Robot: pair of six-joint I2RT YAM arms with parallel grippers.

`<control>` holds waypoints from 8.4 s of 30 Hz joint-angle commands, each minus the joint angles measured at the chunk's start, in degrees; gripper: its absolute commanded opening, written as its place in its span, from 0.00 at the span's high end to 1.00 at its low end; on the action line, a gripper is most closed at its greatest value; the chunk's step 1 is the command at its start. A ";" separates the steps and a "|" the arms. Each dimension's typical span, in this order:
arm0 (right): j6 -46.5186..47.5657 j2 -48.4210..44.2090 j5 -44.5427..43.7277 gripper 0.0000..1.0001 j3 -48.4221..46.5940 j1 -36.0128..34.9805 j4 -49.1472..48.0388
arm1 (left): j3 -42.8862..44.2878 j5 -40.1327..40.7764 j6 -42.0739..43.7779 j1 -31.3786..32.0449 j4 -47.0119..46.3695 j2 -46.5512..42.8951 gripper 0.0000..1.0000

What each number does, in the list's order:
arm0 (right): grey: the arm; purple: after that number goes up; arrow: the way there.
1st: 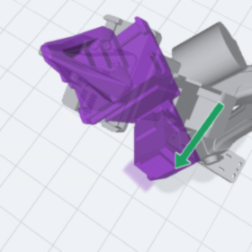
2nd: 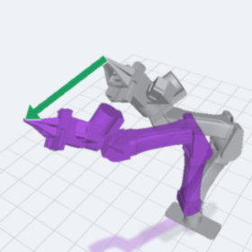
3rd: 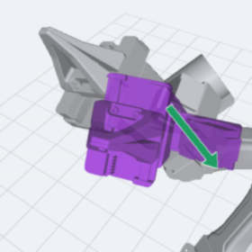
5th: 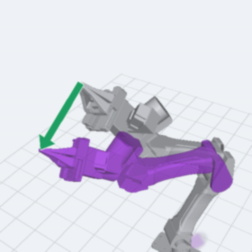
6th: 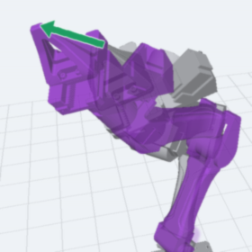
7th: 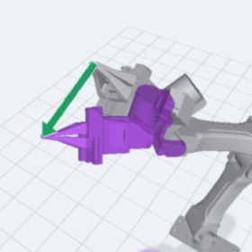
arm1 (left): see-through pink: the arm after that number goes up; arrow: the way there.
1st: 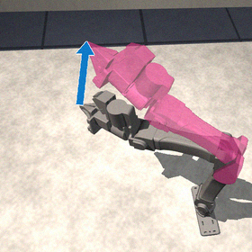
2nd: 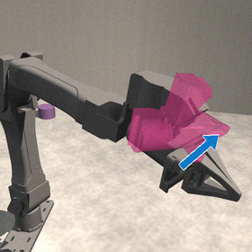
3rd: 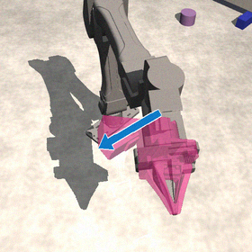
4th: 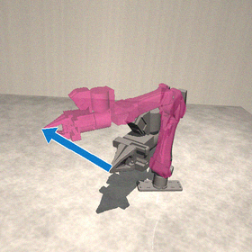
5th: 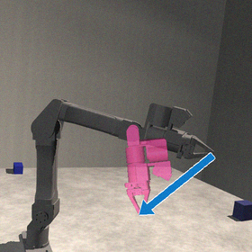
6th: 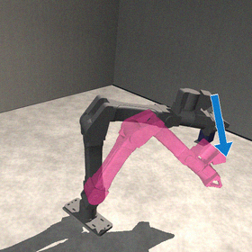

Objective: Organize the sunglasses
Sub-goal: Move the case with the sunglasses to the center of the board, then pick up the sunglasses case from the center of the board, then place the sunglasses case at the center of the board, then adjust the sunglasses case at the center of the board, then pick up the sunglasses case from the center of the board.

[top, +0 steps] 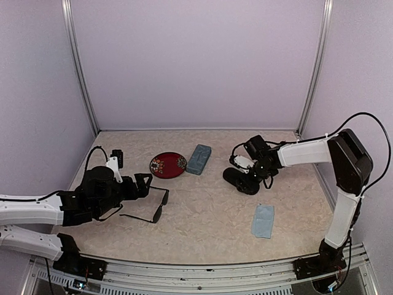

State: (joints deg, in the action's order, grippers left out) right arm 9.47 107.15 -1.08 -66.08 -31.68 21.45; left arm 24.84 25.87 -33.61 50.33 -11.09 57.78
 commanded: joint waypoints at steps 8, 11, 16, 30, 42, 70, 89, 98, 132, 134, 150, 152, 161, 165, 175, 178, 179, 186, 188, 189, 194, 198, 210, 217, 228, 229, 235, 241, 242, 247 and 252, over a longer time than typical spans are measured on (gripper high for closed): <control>-4.19 -9.29 3.44 0.00 2.18 0.22 -3.78 | 20.07 0.32 7.46 -0.39 3.77 23.55 0.01; -6.41 -12.36 4.13 0.00 4.44 0.22 -5.35 | 26.71 0.33 11.00 -0.66 4.41 31.72 0.01; -9.40 -16.39 6.11 0.01 7.50 0.22 -6.98 | 38.72 -2.39 17.24 -1.01 6.23 44.26 0.01; -13.14 -23.97 11.06 0.00 13.67 0.13 -9.26 | 66.64 -12.58 23.51 -6.24 14.74 67.51 0.01; -15.14 -25.59 13.06 0.00 15.78 -0.46 -9.64 | 78.10 -15.77 24.74 -8.38 19.12 77.94 0.01; -16.42 -25.50 13.21 0.00 17.90 -2.58 -10.87 | 83.81 -12.08 25.87 -6.23 23.57 82.96 0.21; -19.58 -30.53 14.17 0.01 19.39 -3.53 -10.88 | 58.01 -11.26 24.95 -1.65 14.02 57.48 0.81; -20.10 -32.92 18.37 0.03 22.90 -5.55 -14.13 | 39.19 -18.58 24.18 4.08 9.80 40.98 0.83; -31.52 -35.83 17.14 0.05 32.36 -14.24 -17.42 | 36.70 -2.51 3.43 19.46 12.54 52.62 0.28; -31.45 -35.67 17.04 0.05 32.55 -14.37 -17.77 | 35.58 -3.32 2.86 19.44 11.88 51.69 0.21; -31.28 -36.48 14.45 0.04 32.16 -14.37 -16.03 | 32.23 -9.40 2.57 23.76 10.34 48.15 0.10; -31.61 -36.42 13.27 0.04 31.37 -14.33 -14.85 | 34.57 -11.10 4.47 25.42 10.07 50.13 0.12; -32.42 -33.34 7.72 0.02 27.46 -14.28 -8.87 | 37.14 -16.21 10.40 29.73 4.13 50.95 0.12; -33.49 -30.75 9.87 0.02 27.74 -14.48 -11.07 | 29.91 -15.01 12.23 29.66 0.99 45.10 0.07; -39.09 -18.94 1.04 0.00 18.78 -24.90 -6.60 | 15.00 0.89 1.73 28.63 8.75 29.22 0.01; -41.12 -15.40 -1.71 0.00 15.79 -27.38 -3.77 | 14.02 2.61 0.48 27.03 10.00 26.96 0.01; -41.61 -14.23 -2.20 0.00 15.13 -28.13 -3.25 | 13.61 2.80 0.52 26.59 9.66 26.42 0.01; -44.95 -6.53 -9.07 0.00 9.36 -31.68 2.92 | 14.01 3.48 3.21 24.78 9.51 26.14 0.01; -45.06 -6.01 -8.76 0.00 8.94 -32.14 2.68 | 14.53 3.27 3.81 24.61 9.36 27.14 0.01; -45.11 -6.11 -8.48 0.02 9.00 -32.13 2.42 | 14.92 3.16 4.03 24.59 9.27 27.80 0.01; -45.24 -8.08 -8.45 0.07 9.65 -32.13 2.10 | 16.06 2.36 4.08 24.72 8.13 30.58 0.01; -45.16 -9.24 -8.43 0.11 10.04 -32.13 2.40 | 16.20 2.04 3.81 24.70 7.30 31.58 0.01; -44.77 -10.29 -7.77 0.10 10.21 -31.91 2.11 | 17.30 2.17 3.99 24.78 7.75 34.15 0.01; -44.36 -9.86 -7.45 0.19 10.21 -31.69 2.04 | 17.30 2.41 3.98 24.82 7.67 34.48 0.01; -44.53 -8.80 -8.09 0.15 9.59 -31.60 3.30 | 17.52 2.44 3.99 24.78 7.66 34.94 0.01; -44.48 -8.80 -8.13 0.15 9.48 -31.62 3.39 | 17.52 2.47 3.96 24.77 7.74 34.95 0.01; -44.63 -8.16 -7.31 0.15 9.18 -31.60 3.00 | 17.52 2.56 3.83 24.82 7.74 35.04 0.01; -44.41 -7.54 -7.33 0.22 9.03 -31.51 3.06 | 17.19 2.89 3.57 24.78 7.81 35.07 0.01; -44.44 -7.54 -7.47 0.23 9.01 -31.45 3.27 | 17.15 3.09 3.48 24.79 7.90 35.04 0.01; -43.93 -9.77 -7.42 0.32 9.69 -30.83 2.72 | 17.01 4.48 2.41 24.59 8.28 34.62 0.01; -40.26 -14.60 -6.36 0.44 11.50 -29.32 0.84 | 15.21 4.67 1.39 24.03 6.52 32.47 0.01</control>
State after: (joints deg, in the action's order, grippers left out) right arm -34.06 97.34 -7.97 -55.96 -62.26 23.59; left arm 40.86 29.15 -31.00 75.13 -2.85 92.25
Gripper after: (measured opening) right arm 0.737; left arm 0.988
